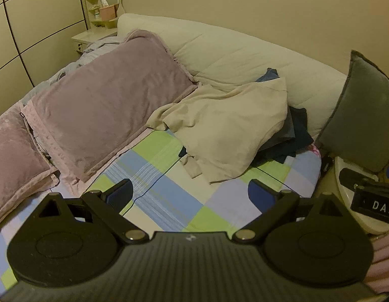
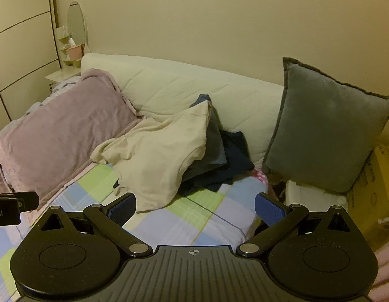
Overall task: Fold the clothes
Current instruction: 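Move both tools toward the cream shirt on the clothes pile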
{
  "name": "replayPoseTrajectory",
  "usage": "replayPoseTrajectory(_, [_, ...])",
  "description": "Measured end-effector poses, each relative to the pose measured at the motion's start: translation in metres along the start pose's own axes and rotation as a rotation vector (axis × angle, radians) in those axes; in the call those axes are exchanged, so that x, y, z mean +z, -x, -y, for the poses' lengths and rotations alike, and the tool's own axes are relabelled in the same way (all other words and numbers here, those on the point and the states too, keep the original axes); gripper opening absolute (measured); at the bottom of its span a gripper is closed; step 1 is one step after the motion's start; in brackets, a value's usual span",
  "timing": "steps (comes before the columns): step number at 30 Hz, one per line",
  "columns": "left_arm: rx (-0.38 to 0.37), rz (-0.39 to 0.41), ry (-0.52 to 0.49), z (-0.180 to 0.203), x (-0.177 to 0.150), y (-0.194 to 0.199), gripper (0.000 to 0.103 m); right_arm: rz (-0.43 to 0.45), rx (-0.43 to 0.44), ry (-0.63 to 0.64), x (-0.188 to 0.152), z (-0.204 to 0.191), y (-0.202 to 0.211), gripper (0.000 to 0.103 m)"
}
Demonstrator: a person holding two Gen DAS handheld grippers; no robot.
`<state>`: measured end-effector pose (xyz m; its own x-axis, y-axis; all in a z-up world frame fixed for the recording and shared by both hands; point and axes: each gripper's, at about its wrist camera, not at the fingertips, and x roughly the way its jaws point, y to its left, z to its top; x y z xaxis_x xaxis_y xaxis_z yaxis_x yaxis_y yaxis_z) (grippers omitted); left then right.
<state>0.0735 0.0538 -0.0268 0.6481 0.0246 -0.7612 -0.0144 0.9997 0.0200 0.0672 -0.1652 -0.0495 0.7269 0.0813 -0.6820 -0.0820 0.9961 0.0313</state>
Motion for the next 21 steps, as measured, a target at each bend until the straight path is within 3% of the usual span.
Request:
replayPoseTrajectory(10, [-0.004, -0.041, 0.047, 0.017, 0.026, -0.055, 0.097, -0.011, 0.071, 0.032, 0.021, 0.047, -0.057, 0.103])
replayPoseTrajectory(21, [-0.085, -0.073, 0.075, 0.047, 0.036, -0.132, 0.093, -0.160, 0.149, -0.042, 0.044, 0.105, -0.141, 0.103])
